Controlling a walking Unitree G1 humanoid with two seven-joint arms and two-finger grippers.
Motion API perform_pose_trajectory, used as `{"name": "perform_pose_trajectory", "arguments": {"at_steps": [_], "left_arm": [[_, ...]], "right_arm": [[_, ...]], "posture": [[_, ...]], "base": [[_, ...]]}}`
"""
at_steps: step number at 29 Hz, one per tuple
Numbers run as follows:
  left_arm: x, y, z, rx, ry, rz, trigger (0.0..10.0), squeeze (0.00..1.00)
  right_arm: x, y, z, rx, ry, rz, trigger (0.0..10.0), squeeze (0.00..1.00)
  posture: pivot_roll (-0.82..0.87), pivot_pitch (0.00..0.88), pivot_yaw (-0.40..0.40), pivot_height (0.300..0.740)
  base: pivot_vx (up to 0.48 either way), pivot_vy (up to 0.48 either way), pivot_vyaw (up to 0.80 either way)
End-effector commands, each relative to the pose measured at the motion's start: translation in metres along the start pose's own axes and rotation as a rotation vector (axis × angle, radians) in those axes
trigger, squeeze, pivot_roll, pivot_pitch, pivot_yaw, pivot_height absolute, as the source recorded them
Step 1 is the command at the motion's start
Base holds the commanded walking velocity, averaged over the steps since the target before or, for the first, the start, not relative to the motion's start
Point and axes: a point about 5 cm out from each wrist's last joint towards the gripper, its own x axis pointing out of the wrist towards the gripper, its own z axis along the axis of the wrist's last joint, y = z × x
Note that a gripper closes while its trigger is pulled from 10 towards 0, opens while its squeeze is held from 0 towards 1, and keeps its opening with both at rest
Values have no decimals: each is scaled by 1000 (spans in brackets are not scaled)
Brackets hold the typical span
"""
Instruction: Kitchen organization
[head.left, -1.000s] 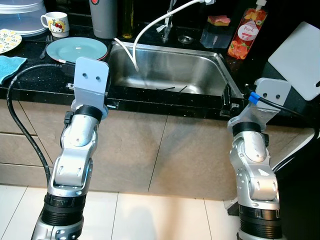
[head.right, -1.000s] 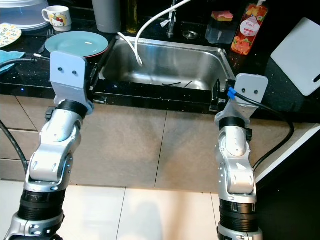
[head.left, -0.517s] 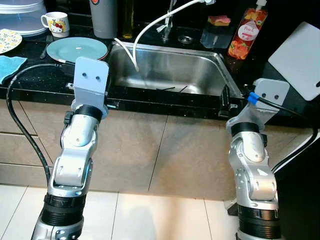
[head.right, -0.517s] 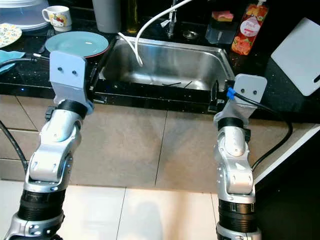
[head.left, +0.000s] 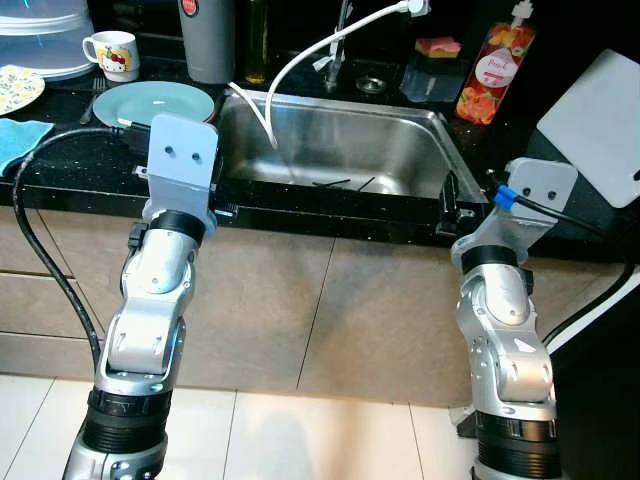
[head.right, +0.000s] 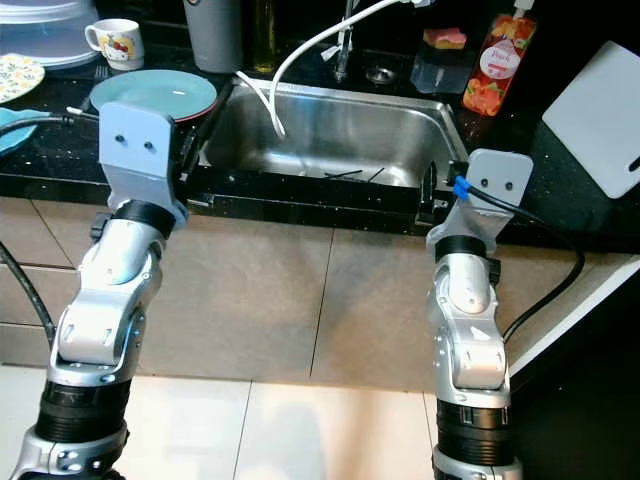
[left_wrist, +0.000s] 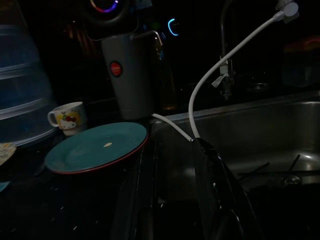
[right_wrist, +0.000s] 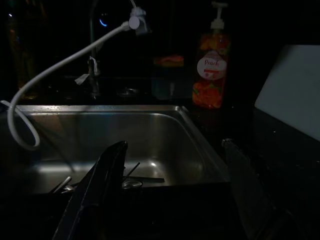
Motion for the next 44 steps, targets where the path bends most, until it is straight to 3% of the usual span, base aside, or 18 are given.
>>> {"name": "perform_pose_trajectory", "arguments": {"at_steps": [1, 31, 44], "left_arm": [[-1, -3, 3, 2, -16, -15, 10000, 0], [-1, -3, 1, 3, -9, -19, 10000, 0], [-1, -4, 0, 2, 0, -20, 10000, 0]], "right_arm": [[-1, -4, -1, 3, 13, -16, 10000, 0], [-1, -2, -2, 4, 15, -8, 10000, 0], [-1, -2, -1, 3, 15, -6, 10000, 0]], "posture": [[216, 42, -93, 740], [216, 34, -95, 740], [215, 39, -96, 740]], "base": [[345, 0, 0], [339, 0, 0], [0, 0, 0]]}}
